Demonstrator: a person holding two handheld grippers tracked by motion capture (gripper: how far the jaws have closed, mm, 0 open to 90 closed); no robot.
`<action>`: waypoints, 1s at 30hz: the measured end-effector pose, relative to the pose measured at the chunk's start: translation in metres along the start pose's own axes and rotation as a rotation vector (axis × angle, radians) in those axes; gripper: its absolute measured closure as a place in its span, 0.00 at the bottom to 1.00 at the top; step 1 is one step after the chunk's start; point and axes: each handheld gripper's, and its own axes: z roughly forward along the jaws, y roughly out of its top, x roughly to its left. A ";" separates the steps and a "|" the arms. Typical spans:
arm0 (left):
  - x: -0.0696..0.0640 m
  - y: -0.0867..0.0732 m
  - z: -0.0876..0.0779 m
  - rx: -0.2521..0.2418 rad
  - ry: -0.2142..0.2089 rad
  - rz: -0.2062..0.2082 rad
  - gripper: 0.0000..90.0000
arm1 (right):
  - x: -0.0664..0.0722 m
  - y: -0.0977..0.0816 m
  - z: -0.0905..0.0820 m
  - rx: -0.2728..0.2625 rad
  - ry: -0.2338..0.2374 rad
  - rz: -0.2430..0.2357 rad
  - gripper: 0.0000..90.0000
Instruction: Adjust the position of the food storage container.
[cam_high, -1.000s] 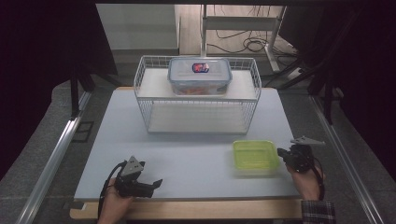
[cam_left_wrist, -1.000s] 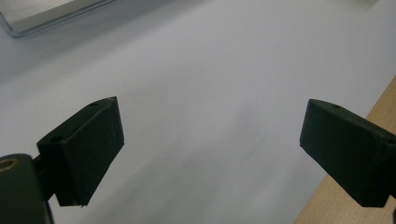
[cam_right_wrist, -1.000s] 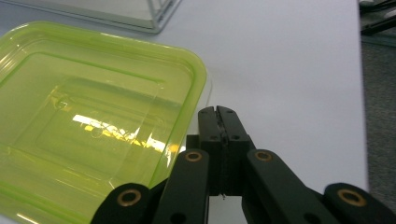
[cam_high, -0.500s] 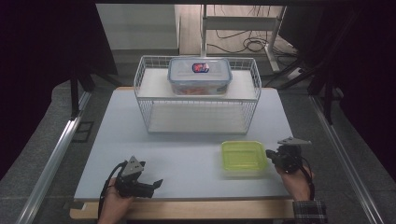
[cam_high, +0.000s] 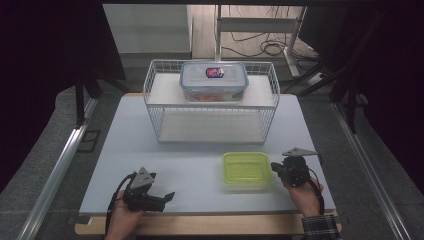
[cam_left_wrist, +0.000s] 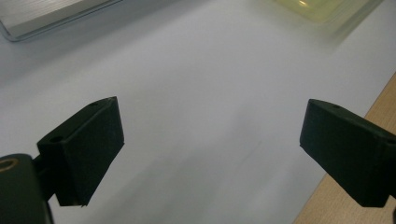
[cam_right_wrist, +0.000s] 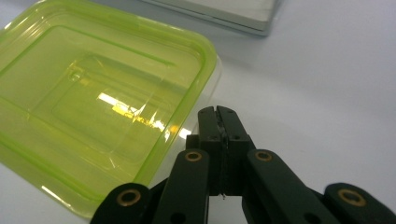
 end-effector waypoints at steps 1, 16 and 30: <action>0.000 0.000 0.000 -0.003 -0.001 -0.001 0.07 | 0.003 0.001 0.001 0.000 0.005 -0.005 0.99; 0.000 0.001 0.000 -0.002 0.002 0.001 0.07 | 0.034 0.010 0.017 0.002 0.049 -0.067 0.98; 0.003 0.001 -0.003 -0.020 0.018 -0.031 0.06 | 0.064 0.016 0.029 -0.004 0.117 -0.096 0.98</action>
